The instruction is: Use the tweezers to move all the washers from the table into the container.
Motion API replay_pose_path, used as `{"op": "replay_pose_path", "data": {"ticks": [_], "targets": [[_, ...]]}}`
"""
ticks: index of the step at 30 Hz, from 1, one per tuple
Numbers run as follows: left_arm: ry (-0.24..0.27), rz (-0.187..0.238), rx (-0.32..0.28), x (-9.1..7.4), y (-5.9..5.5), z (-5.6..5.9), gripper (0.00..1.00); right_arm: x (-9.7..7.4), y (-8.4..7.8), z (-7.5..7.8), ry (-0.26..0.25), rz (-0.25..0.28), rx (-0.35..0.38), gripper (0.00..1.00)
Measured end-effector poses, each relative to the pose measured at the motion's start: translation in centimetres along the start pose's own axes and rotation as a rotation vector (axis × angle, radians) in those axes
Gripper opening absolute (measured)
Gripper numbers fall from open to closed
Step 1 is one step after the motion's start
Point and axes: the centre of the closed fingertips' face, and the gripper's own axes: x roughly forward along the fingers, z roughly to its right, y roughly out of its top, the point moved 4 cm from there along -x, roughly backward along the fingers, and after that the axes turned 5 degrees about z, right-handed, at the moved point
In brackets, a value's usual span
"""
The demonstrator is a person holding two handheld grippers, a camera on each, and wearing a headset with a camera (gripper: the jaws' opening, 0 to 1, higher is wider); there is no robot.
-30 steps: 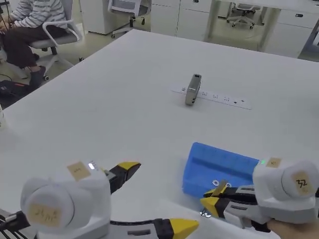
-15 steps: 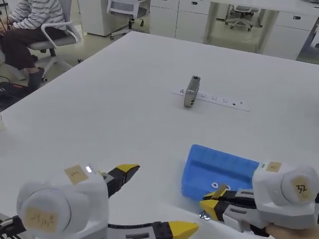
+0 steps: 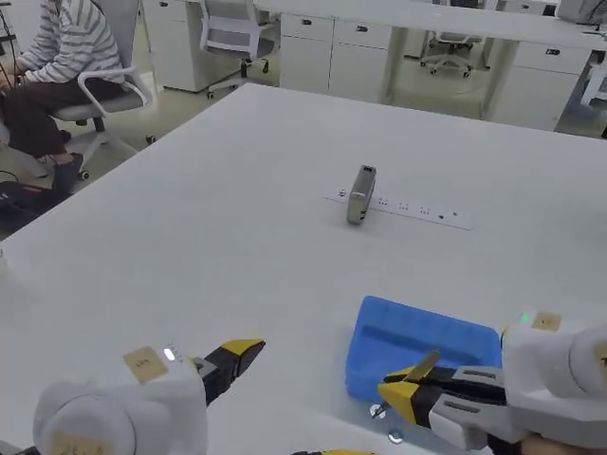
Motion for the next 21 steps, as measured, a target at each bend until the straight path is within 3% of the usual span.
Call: {"op": "replay_pose_path", "data": {"ticks": [11, 21], "targets": [[0.002, 0.007, 0.007, 0.0, 0.1, 0.0, 0.92, -1.6, 2.8, 0.2, -0.025, 0.059, -0.015, 0.03], [-0.014, -0.01, 0.019, 0.1, -0.1, 0.3, 0.93, -2.6, 5.1, 2.0, -0.09, 0.126, -0.001, 0.03]]}}
